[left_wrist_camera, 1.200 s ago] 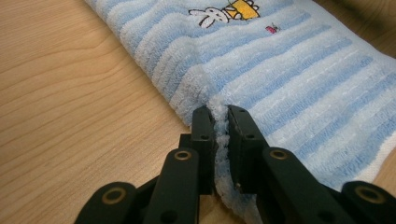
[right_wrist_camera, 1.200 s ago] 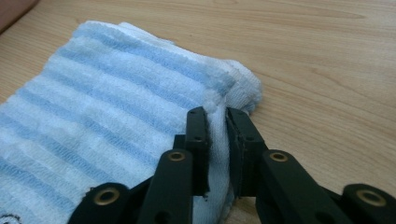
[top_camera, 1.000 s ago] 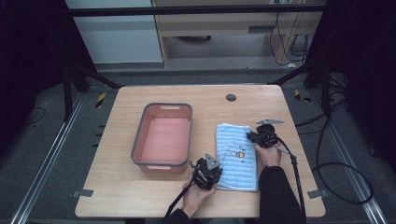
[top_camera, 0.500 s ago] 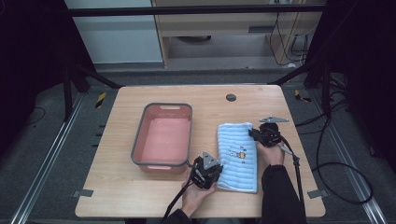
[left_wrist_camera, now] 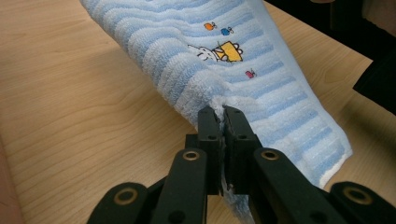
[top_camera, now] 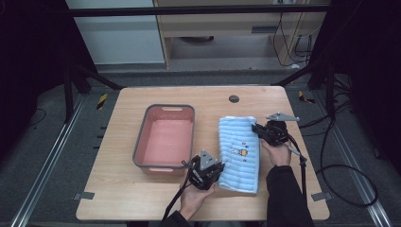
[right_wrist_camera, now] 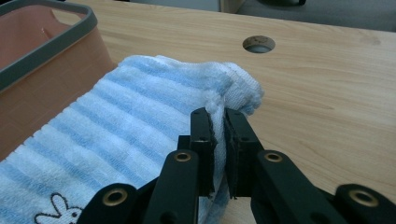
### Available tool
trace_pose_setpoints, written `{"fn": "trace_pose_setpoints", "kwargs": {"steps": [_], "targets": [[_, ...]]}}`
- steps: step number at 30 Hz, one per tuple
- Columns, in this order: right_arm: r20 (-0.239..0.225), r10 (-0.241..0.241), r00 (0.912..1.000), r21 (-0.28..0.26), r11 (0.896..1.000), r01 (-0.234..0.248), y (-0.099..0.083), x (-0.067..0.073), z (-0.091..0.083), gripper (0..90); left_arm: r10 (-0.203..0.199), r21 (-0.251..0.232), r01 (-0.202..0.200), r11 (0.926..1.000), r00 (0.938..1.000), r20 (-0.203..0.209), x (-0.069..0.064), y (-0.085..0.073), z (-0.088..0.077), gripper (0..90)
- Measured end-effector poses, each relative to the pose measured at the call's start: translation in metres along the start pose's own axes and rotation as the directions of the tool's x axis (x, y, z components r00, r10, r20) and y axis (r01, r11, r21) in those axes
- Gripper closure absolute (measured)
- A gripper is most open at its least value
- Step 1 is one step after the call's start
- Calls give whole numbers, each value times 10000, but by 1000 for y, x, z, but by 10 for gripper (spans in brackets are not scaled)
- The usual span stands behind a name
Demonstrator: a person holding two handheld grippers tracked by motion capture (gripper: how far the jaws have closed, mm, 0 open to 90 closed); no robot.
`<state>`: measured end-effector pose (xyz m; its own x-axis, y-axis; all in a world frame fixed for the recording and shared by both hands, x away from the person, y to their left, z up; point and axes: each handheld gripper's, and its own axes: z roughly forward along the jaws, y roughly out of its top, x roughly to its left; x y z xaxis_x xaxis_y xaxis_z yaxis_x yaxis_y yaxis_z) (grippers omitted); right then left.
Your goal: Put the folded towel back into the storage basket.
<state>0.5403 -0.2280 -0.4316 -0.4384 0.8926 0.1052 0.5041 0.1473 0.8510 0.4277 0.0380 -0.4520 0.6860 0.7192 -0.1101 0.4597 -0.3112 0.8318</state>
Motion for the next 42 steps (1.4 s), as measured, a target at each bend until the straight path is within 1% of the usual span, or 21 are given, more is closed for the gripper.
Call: {"fn": "trace_pose_setpoints", "kwargs": {"steps": [1, 2, 4, 6, 12, 13, 14, 15, 16, 19, 20, 22, 24, 25, 26, 27, 29, 36, 38, 39, 42], "targets": [[0, 0, 10000, 0, 10000, 0, 0, 0, 0, 832, 30, 3, -30, 10000, 10000, 0, 0, 1, -2, 863], [-68, 18, 10000, -58, 10000, -18, 3, 3, -2, 833, 64, -29, -64, 10000, 10000, 12, 0, 2, -3, 863], [7, -192, 9998, -102, 9998, 192, 6, 6, -4, 833, 180, -62, -180, 9998, 9998, 25, 0, 6, -9, 863], [-13, -188, 9998, -124, 9997, 188, 7, 7, -5, 833, 213, -97, -213, 9997, 9998, 18, 0, 7, -10, 863], [89, -355, 9993, -332, 9988, 357, 15, 13, -12, 833, 315, -221, -315, 9993, 9995, 10, 1, 16, -23, 863], [126, -377, 9992, -373, 9986, 381, 18, 16, -15, 833, 401, -219, -401, 9990, 9992, -15, 2, 19, -25, 863], [122, -374, 9992, -391, 9985, 379, 20, 17, -16, 833, 345, -299, -344, 9990, 9994, 16, 4, 22, -29, 863], [122, -374, 9992, -391, 9985, 379, 20, 17, -16, 833, 345, -299, -344, 9990, 9994, 16, 4, 22, -29, 863], [123, -464, 9988, -495, 9977, 469, 24, 20, -18, 833, 326, -341, -325, 9989, 9995, 27, 5, 24, -32, 863], [94, -417, 9991, -567, 9975, 422, 27, 22, -20, 833, 405, -415, -405, 9983, 9992, -3, 7, 29, -39, 863], [34, -451, 9990, -666, 9968, 453, 32, 24, -21, 833, 408, -433, -407, 9982, 9992, 9, 7, 31, -43, 863], [56, -480, 9988, -672, 9966, 483, 34, 25, -22, 833, 450, -438, -449, 9980, 9990, 2, 8, 33, -45, 863], [17, -536, 9986, -795, 9954, 536, 41, 30, -23, 833, 444, -490, -445, 9978, 9990, -26, 9, 35, -48, 863], [17, -536, 9986, -795, 9954, 536, 41, 30, -23, 833, 451, -532, -452, 9976, 9990, -40, 10, 36, -50, 863], [13, -613, 9981, -872, 9943, 611, 47, 35, -24, 833, 482, -608, -488, 9970, 9988, -107, 12, 39, -55, 863], [13, -613, 9981, -872, 9943, 611, 47, 35, -24, 833, 482, -608, -488, 9970, 9988, -107, 12, 39, -55, 863], [-16, -613, 9981, -974, 9934, 608, 54, 39, -25, 833, 539, -684, -553, 9961, 9983, -219, 14, 42, -60, 863], [-53, -702, 9975, -1111, 9914, 692, 66, 49, -25, 833, 510, -925, -543, 9942, 9980, -374, 19, 47, -72, 863], [-75, -694, 9976, -1160, 9909, 680, 69, 52, -25, 833, 553, -1023, -595, 9930, 9975, -441, 22, 49, -77, 863], [-36, -783, 9969, -1157, 9903, 774, 73, 56, -25, 833, 548, -1089, -599, 9922, 9973, -489, 24, 51, -80, 863], [-58, -801, 9968, -1204, 9896, 788, 77, 59, -25, 833, 534, -1140, -590, 9917, 9972, -518, 27, 52, -84, 863]]}}
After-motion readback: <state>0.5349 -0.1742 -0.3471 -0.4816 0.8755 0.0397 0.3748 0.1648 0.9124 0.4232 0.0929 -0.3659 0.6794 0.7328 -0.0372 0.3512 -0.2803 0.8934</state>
